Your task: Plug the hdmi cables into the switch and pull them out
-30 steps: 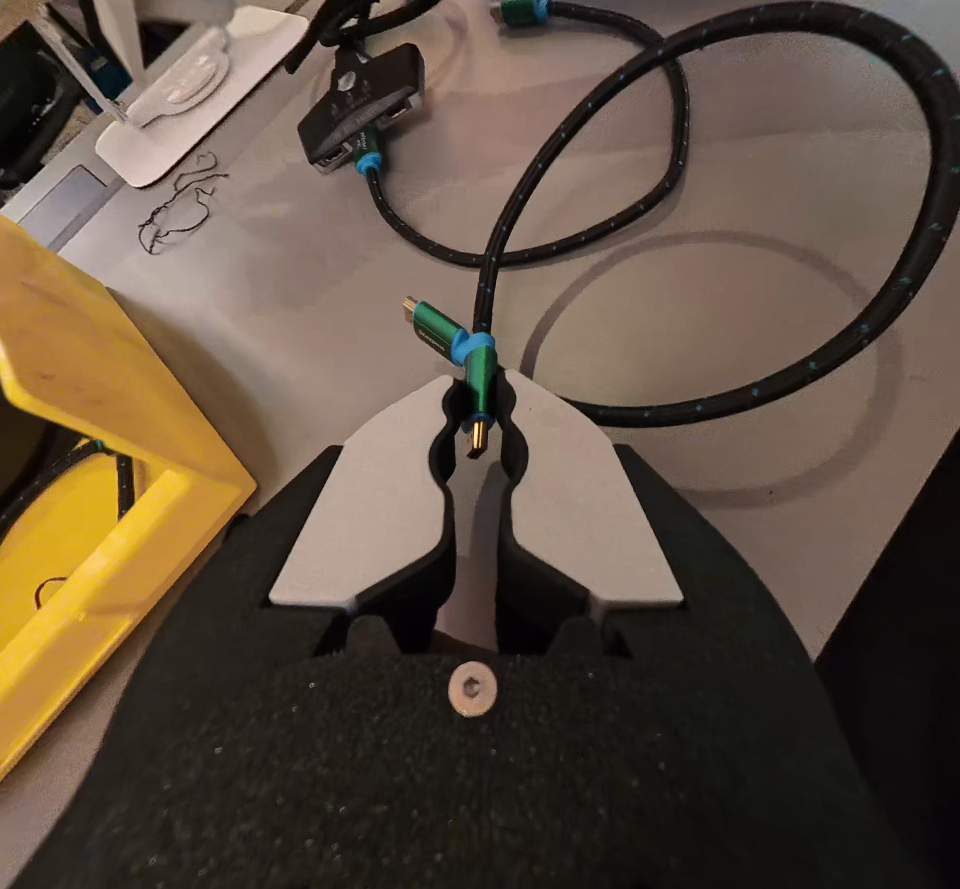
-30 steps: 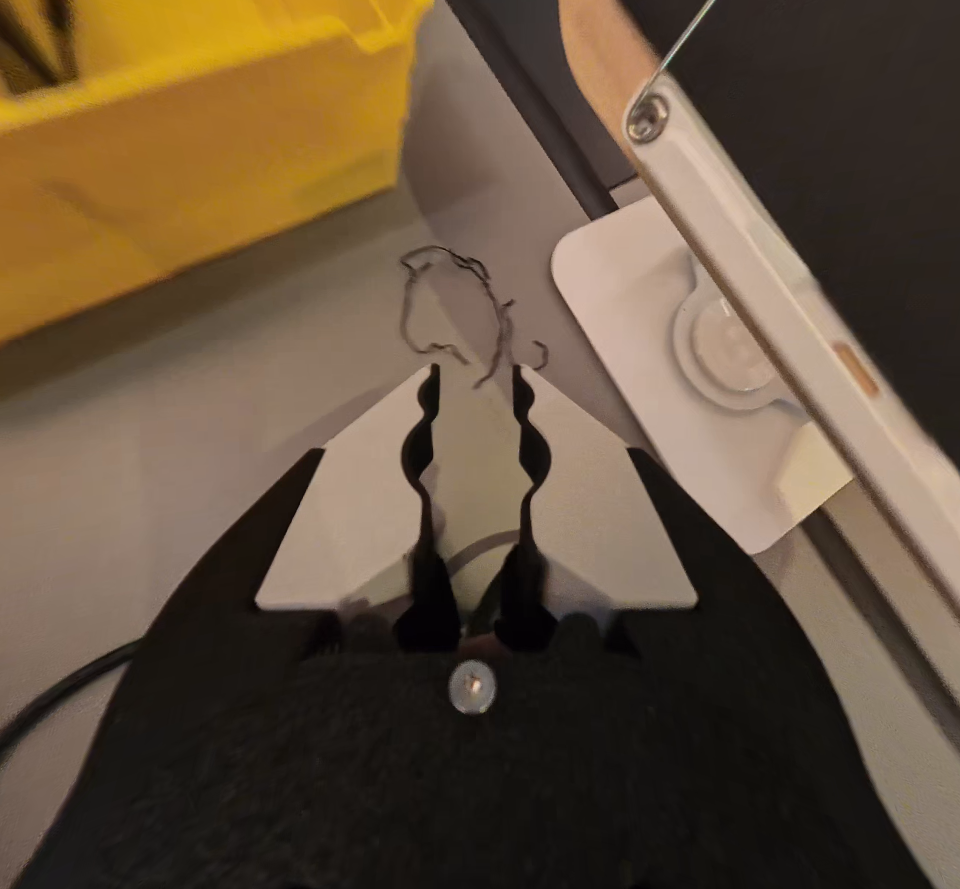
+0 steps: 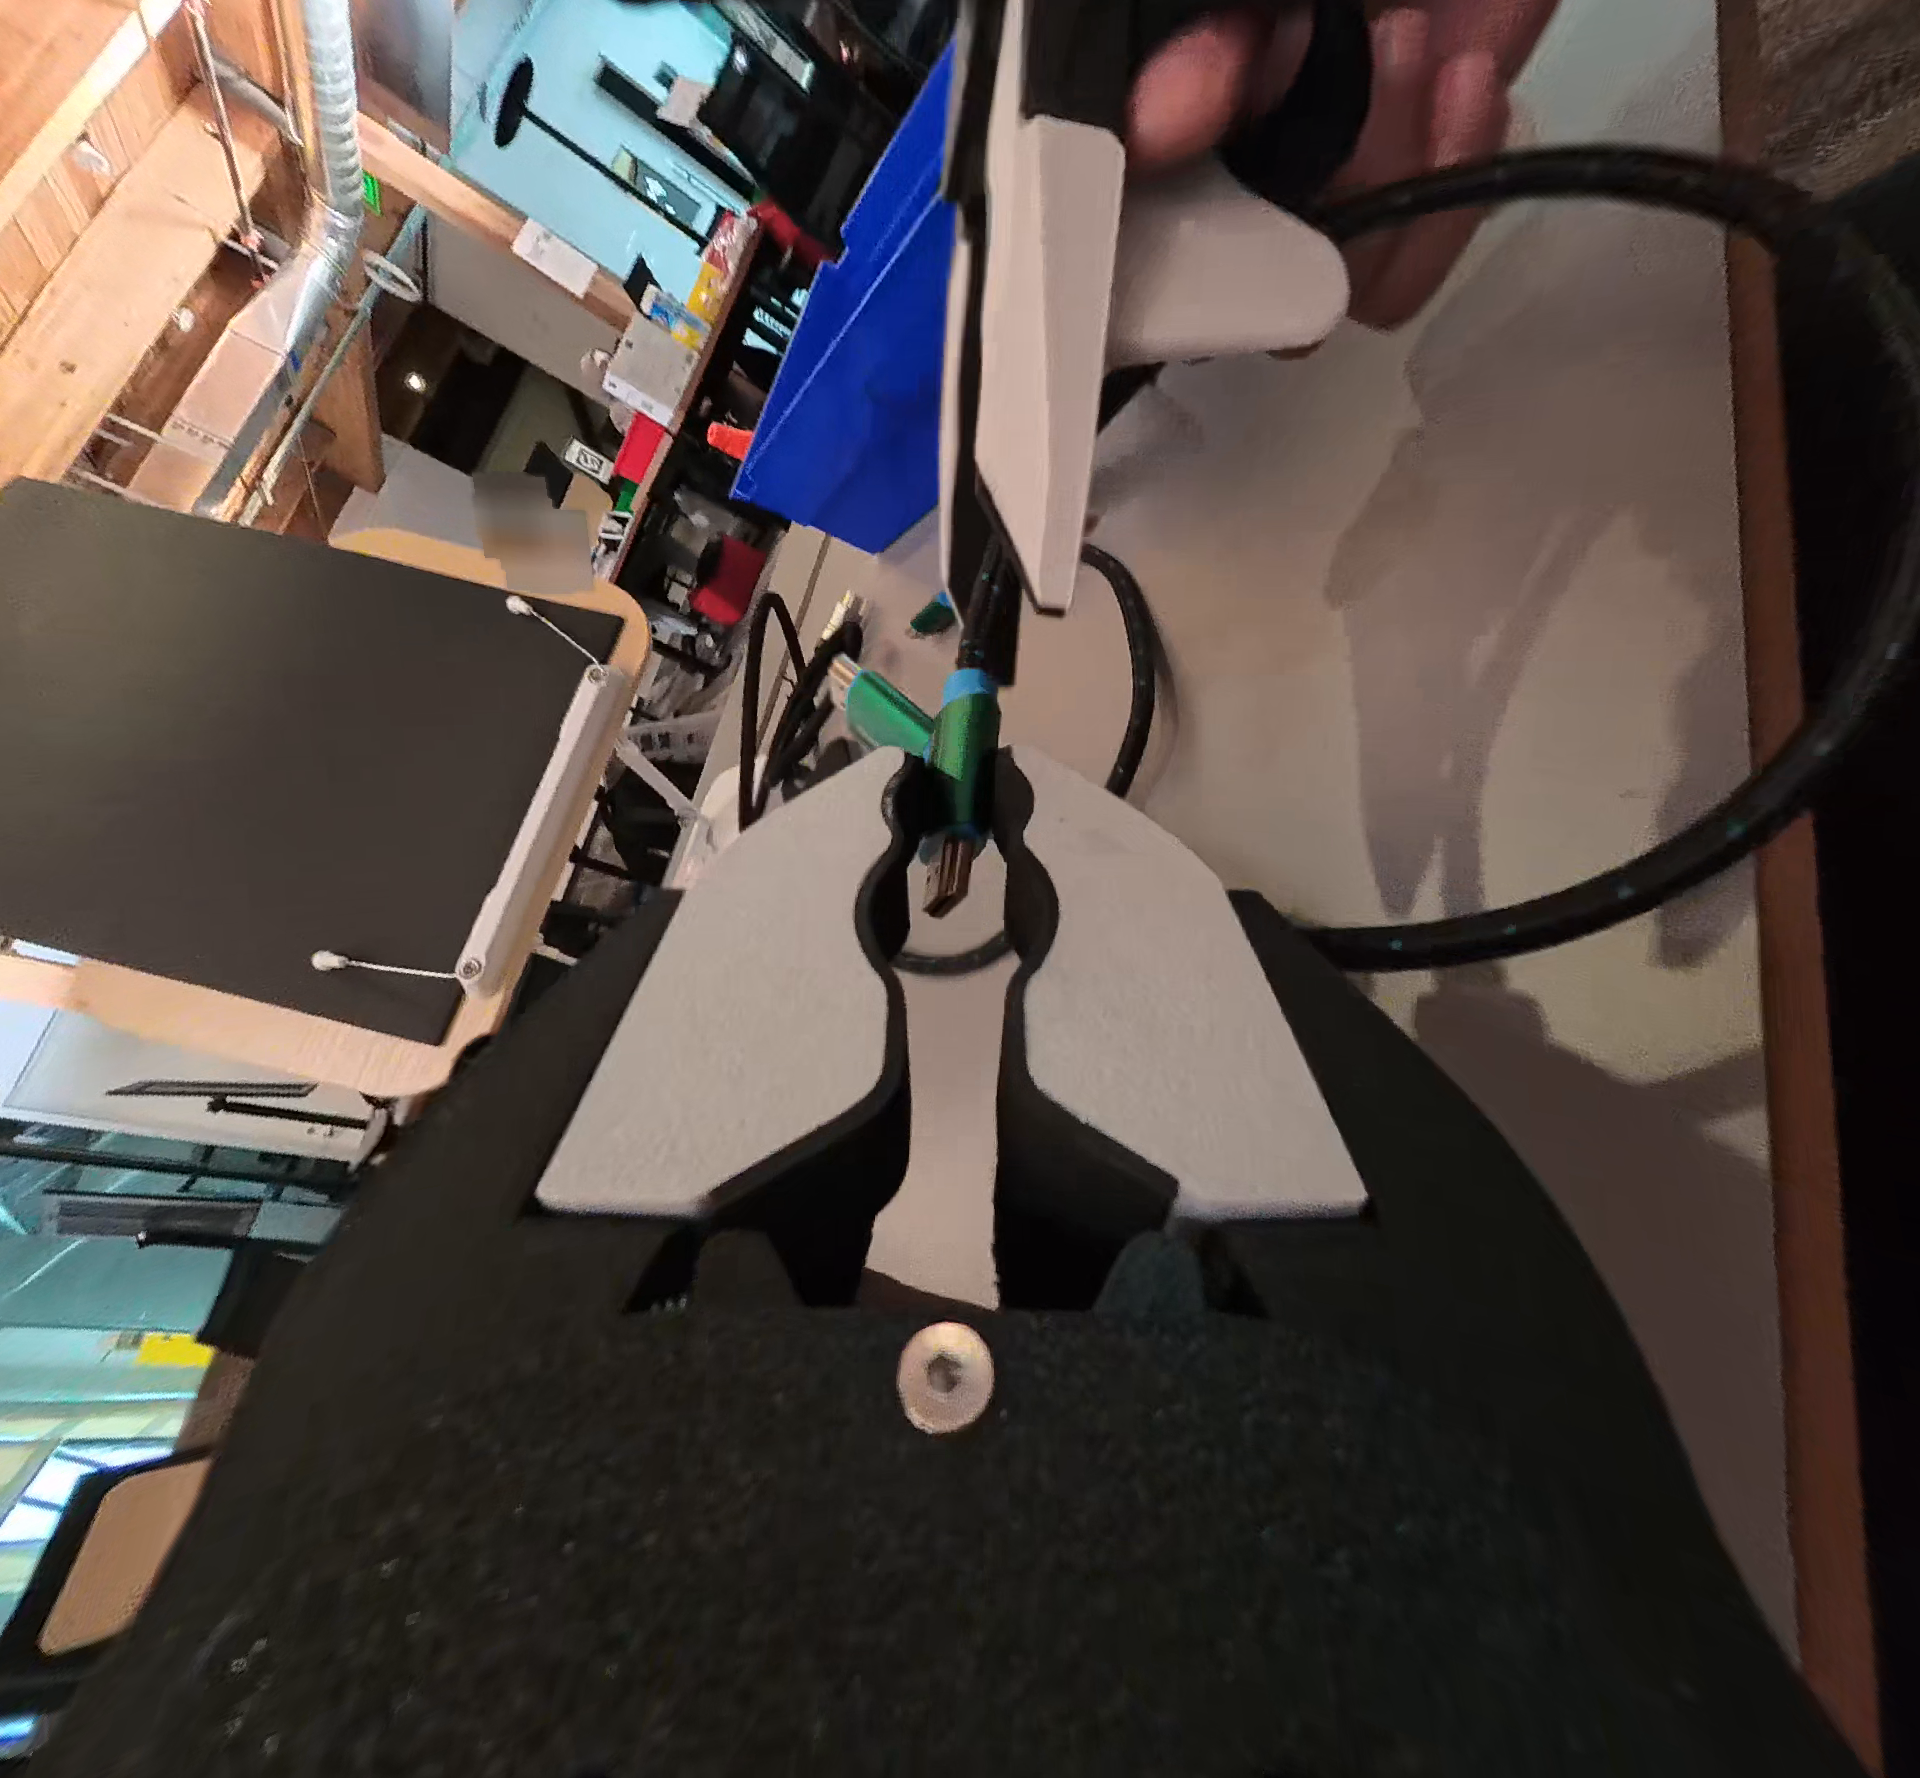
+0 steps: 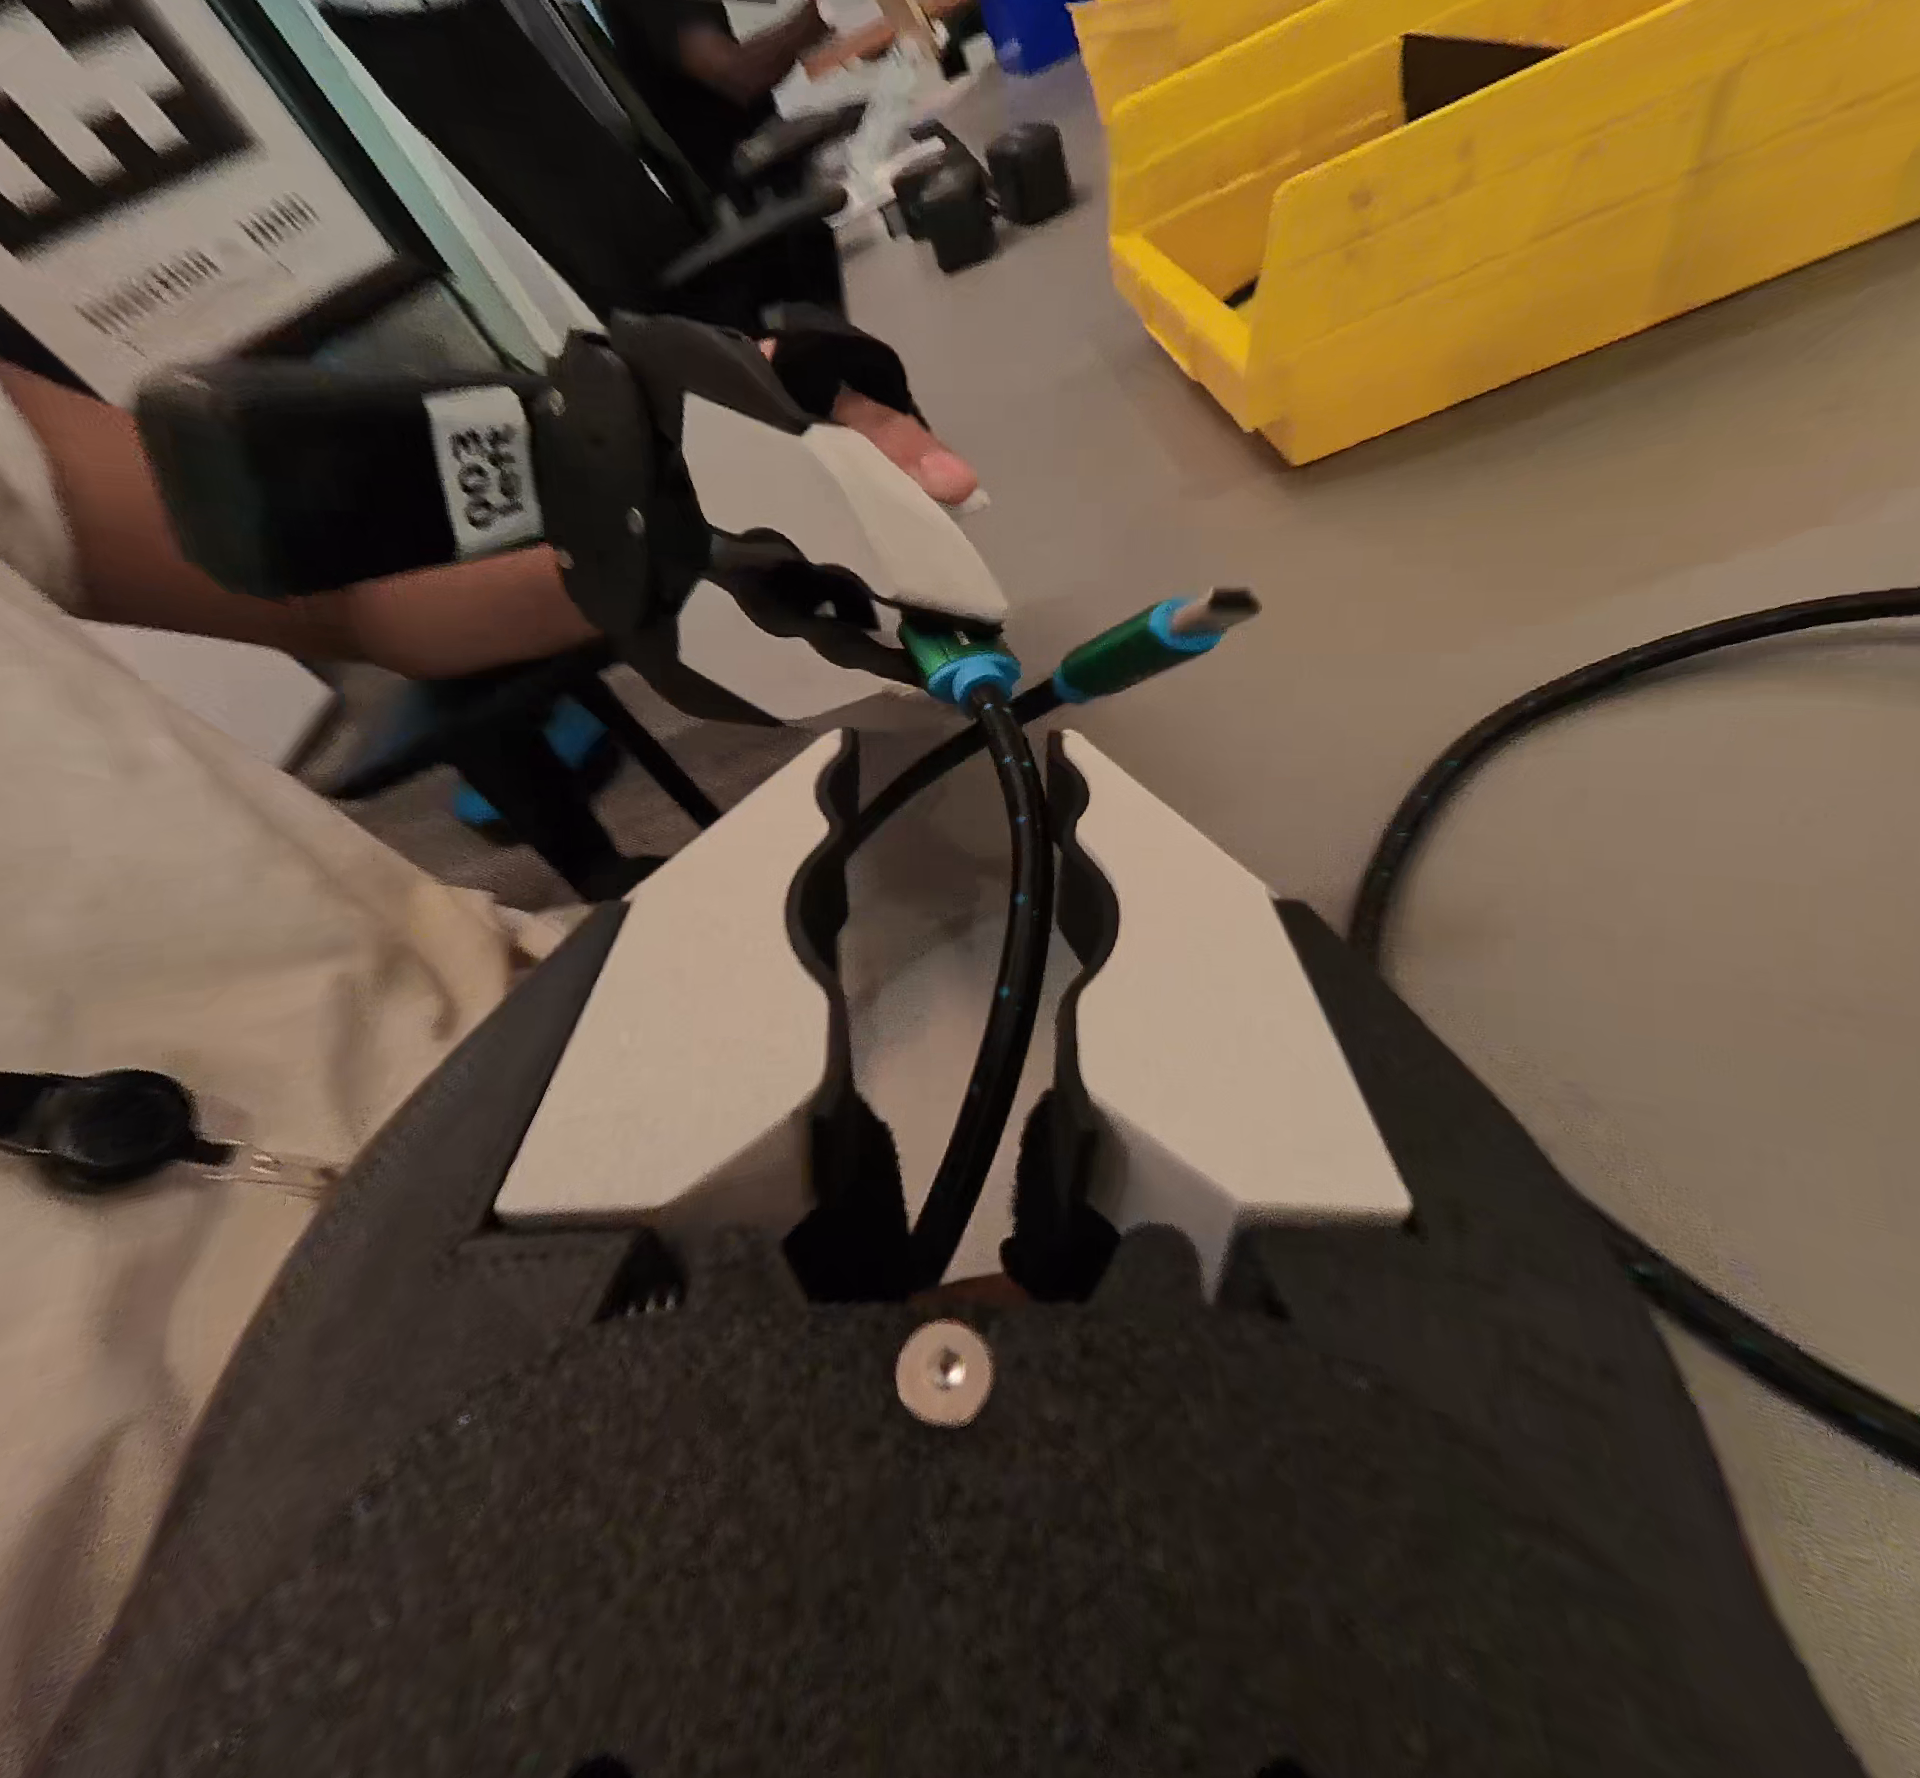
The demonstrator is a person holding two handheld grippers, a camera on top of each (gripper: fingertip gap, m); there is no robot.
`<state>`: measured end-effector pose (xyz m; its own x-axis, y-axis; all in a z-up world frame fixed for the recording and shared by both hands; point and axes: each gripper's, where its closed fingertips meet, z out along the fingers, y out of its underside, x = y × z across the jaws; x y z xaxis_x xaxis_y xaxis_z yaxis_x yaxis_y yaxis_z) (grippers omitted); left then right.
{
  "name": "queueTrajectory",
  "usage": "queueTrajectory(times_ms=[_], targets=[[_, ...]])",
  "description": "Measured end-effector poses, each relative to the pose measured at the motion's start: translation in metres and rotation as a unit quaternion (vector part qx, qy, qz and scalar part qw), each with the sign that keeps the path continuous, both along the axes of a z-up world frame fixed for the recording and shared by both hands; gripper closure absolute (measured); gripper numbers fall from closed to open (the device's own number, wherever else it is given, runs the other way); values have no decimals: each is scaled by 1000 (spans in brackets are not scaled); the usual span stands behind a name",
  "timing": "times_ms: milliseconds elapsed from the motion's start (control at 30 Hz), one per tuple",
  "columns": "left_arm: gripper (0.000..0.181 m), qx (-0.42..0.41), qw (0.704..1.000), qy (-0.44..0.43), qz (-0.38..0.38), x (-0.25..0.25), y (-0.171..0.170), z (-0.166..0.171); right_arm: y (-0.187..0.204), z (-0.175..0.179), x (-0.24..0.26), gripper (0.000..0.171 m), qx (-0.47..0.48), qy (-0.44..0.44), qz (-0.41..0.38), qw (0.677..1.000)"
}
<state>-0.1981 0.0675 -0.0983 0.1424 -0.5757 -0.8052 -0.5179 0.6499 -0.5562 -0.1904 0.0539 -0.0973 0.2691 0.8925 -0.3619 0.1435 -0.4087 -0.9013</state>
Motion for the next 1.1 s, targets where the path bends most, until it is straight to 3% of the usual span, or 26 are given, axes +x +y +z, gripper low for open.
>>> queueTrajectory(times_ms=[100,200,233,367,433,533,667,767,833,933,1067,1100], targets=[[168,22,1000,-5,-13,8,-1,3,-5,0,2,139,-37,36,8,999],[167,17,999,-18,-33,20,-4,5,-2,1,10,165,-29,38,-22,999],[167,8,999,-13,-29,23,-2,3,0,0,14,166,-20,33,-35,999],[163,-118,993,-27,-1,35,13,-9,17,-12,37,165,8,-24,-121,992],[164,-189,980,-59,7,35,23,-6,38,-11,66,166,16,-32,-212,977],[151,-346,932,-76,77,29,56,-20,64,-9,117,166,-1,-20,-335,942],[133,-496,845,-20,198,21,121,-60,71,-54,140,163,-54,-114,-382,916],[132,-483,835,10,263,20,177,-79,73,-78,151,157,-41,-208,-391,896],[132,-474,835,2,279,25,203,-85,73,-75,152,147,-25,-215,-389,896],[136,-503,822,11,265,42,208,-94,65,-67,148,137,-34,-184,-364,912],[170,-470,833,25,290,46,212,-95,64,-40,147,130,-3,-109,-337,935],[171,-468,833,24,295,45,212,-95,66,-33,147,130,8,-97,-336,937]])
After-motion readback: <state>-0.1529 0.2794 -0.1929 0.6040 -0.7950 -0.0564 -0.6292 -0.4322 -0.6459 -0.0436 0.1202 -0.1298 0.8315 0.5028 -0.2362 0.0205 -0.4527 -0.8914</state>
